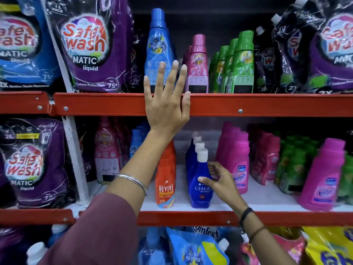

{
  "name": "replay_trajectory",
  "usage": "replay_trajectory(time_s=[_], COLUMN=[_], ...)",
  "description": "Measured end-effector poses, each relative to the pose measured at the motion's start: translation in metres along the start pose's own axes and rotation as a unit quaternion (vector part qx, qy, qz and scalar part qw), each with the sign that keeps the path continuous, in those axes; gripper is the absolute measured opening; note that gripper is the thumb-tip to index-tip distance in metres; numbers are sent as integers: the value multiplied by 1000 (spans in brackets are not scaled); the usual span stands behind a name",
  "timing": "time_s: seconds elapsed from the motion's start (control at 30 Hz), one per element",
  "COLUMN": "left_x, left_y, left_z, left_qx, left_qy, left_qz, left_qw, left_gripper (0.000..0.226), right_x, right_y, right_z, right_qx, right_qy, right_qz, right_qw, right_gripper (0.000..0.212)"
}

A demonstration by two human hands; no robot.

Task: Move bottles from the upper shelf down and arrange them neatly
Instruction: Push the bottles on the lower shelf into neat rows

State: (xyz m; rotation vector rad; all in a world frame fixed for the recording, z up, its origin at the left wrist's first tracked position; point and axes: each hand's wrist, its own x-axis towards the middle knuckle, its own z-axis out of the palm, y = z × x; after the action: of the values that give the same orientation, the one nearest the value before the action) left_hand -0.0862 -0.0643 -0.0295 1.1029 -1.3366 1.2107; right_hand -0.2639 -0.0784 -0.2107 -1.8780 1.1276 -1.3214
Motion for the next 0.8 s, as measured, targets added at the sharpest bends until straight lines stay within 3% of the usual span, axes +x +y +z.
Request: replay_trajectory(time_s=[0.33, 0.47, 0.6, 0.7, 0.8], left_x=[1, 5, 15, 20, 19], left_y=[2, 12, 29, 40, 43], left_z=[-5, -7, -4, -1, 2], left_qx=[-13, -33, -45, -52, -50], left_qy=[-28, -45, -52, -54, -57], left_qz=[-14, -20, -13, -18, -20], left_qw=[999, 998, 998, 997, 997], left_gripper=[53, 55, 57, 57, 56], right_x=[-11, -18, -17, -16, -22], right_y=[-3, -6, -4, 9, 28], right_z=[-14, -57, -115, -158, -187], right_qx=[-1, -19, -74, -130, -160], right_qy=[22, 165, 367, 471, 513], right_qz=[-27, -83, -148, -131, -65], right_qw=[999, 983, 915, 863, 841], right_gripper=[55, 40, 34, 41, 59])
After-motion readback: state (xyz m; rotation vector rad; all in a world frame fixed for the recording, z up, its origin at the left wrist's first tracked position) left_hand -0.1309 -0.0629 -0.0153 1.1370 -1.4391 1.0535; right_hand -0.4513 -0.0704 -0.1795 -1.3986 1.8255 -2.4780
